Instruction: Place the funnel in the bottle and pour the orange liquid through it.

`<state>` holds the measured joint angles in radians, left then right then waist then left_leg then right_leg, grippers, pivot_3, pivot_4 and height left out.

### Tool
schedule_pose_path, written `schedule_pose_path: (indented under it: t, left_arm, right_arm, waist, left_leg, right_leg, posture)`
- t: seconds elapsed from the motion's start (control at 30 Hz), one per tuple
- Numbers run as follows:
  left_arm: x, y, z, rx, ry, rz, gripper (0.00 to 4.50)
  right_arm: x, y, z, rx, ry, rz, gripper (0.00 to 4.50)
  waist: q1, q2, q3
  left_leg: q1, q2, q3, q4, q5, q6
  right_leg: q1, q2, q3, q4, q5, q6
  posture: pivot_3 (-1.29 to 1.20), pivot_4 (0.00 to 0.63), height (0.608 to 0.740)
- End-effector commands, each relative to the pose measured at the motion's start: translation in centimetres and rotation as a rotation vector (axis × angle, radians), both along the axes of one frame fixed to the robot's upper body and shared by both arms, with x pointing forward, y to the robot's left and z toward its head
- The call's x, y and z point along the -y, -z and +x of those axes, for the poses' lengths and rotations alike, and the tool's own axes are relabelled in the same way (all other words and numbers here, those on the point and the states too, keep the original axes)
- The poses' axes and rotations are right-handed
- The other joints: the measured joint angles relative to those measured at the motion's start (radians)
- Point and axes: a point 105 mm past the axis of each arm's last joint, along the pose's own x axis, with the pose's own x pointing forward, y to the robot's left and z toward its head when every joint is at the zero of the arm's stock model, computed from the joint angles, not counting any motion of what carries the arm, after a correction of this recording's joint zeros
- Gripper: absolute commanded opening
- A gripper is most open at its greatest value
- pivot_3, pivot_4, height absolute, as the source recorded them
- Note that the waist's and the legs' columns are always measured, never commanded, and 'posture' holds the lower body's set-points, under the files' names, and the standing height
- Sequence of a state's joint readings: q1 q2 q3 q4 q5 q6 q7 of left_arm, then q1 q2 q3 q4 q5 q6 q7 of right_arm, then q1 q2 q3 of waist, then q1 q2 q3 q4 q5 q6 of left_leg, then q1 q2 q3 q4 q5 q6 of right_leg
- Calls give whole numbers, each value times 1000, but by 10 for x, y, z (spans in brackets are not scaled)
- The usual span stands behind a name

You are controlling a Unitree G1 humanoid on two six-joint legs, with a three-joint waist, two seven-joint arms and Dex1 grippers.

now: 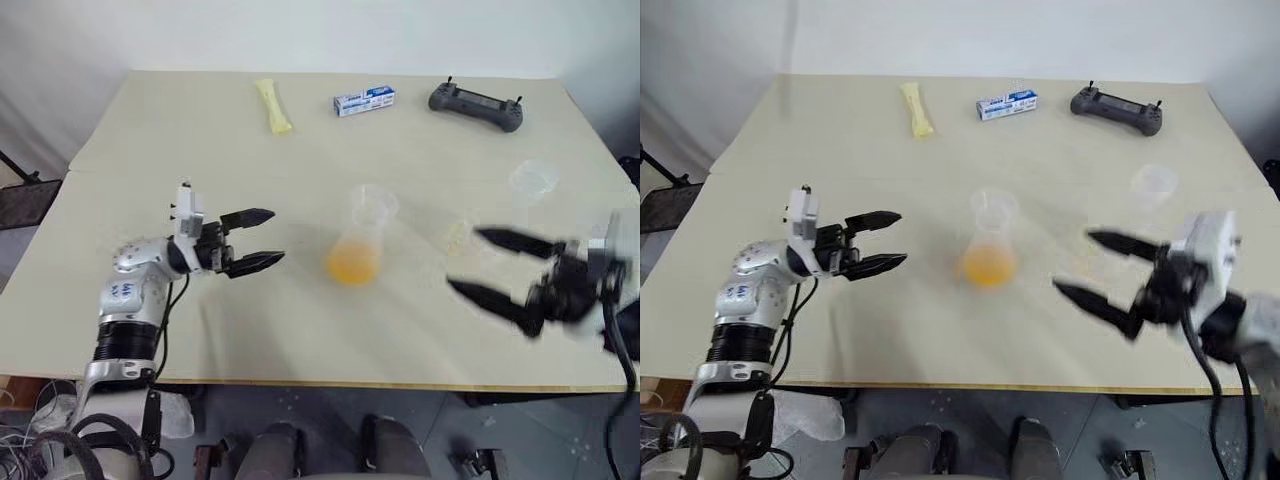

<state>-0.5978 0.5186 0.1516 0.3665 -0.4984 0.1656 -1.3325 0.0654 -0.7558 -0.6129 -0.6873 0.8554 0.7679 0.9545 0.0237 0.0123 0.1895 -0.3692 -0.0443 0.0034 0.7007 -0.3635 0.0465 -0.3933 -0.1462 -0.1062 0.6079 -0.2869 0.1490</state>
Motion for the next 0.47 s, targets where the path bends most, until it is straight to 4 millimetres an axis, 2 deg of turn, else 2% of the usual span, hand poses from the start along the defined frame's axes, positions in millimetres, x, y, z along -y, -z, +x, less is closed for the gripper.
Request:
schedule_pose_path:
  t: [0.03, 0.2, 0.47]
  left_arm:
    - [-12, -7, -14, 44, 33, 30, 4500]
    - [-24, 5, -21, 27, 36, 98, 4500]
    - [-22, 4, -25, 44, 40, 97, 4500]
  right_arm:
    - [11, 8, -11, 50, -10, -63, 4485]
    - [26, 38, -12, 19, -24, -96, 4485]
    - [48, 60, 1, 42, -13, -195, 4485]
  waist:
    - [3, 0, 0]
    - [3, 0, 0]
    - [1, 0, 0]
  left_leg:
    - [0, 0, 0, 0, 1, 1]
    - [3, 0, 1, -1, 1, 1]
    - [2, 0, 1, -1, 1, 1]
  right_leg:
    - [1, -1, 0, -2, 0, 0]
    - [1, -1, 2, -1, 0, 0]
    - [1, -1, 1, -1, 0, 0]
  posture:
    - [0, 150, 740]
    - [0, 150, 740]
    - [0, 150, 740]
